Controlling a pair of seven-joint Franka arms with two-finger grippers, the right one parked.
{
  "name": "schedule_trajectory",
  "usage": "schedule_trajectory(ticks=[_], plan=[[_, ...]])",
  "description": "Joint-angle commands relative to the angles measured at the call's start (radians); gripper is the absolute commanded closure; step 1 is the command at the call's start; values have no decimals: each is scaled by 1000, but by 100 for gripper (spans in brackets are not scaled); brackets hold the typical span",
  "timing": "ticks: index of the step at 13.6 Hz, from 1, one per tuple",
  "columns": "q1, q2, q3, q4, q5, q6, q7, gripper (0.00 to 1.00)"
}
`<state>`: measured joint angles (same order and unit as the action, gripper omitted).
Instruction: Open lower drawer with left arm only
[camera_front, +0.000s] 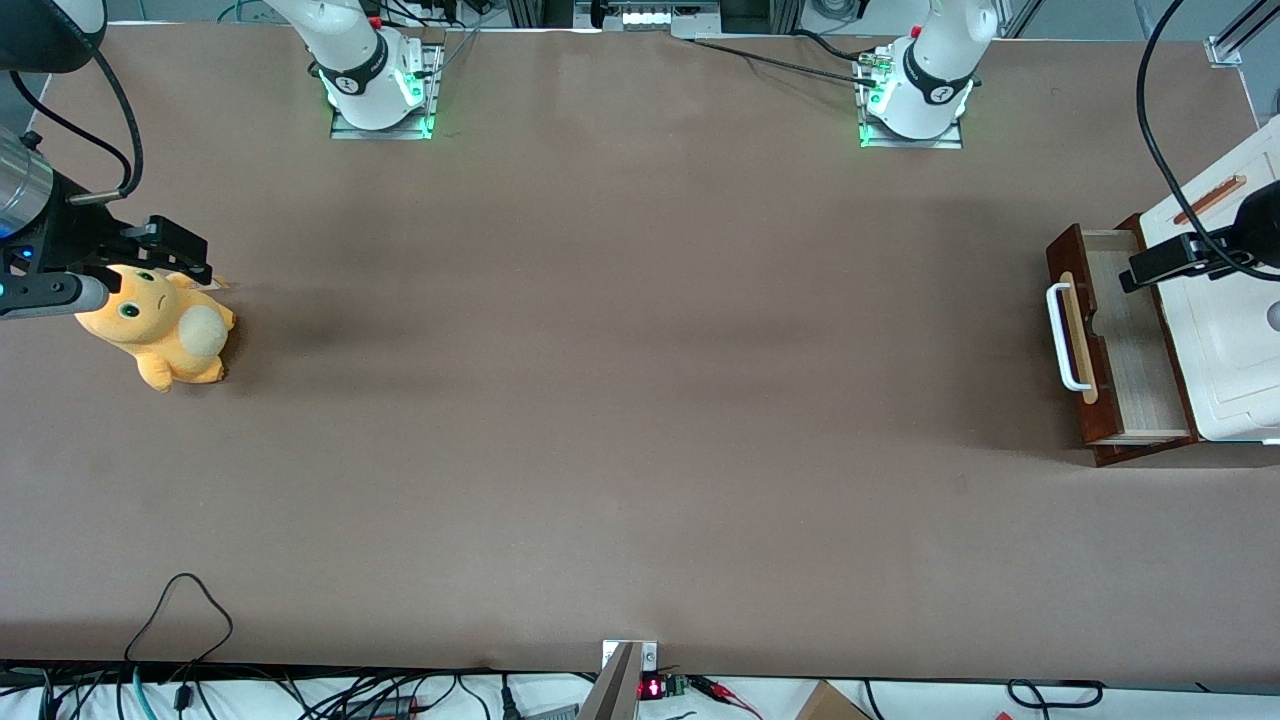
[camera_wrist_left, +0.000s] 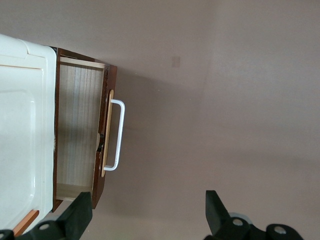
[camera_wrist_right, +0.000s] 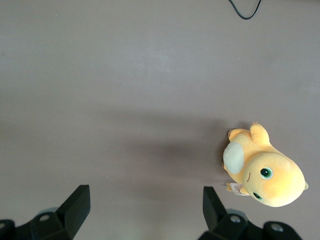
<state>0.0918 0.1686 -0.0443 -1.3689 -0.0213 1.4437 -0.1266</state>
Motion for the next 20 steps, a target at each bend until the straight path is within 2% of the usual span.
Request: schedule_trajectory(ticks=[1, 5, 12, 14, 15, 17, 20], plan=[[-3, -12, -2, 19, -14, -2, 33, 0], [-1, -18, -57, 24, 21, -8, 64, 0], [0, -33, -48, 4, 9, 21, 67, 0], [-42, -53, -19, -35, 20, 47, 71, 0], [-70, -75, 27, -61, 21, 73, 73, 0], [-73, -131, 34, -162, 21, 159, 125, 0], [-67, -135, 34, -167, 14, 158, 130, 0]])
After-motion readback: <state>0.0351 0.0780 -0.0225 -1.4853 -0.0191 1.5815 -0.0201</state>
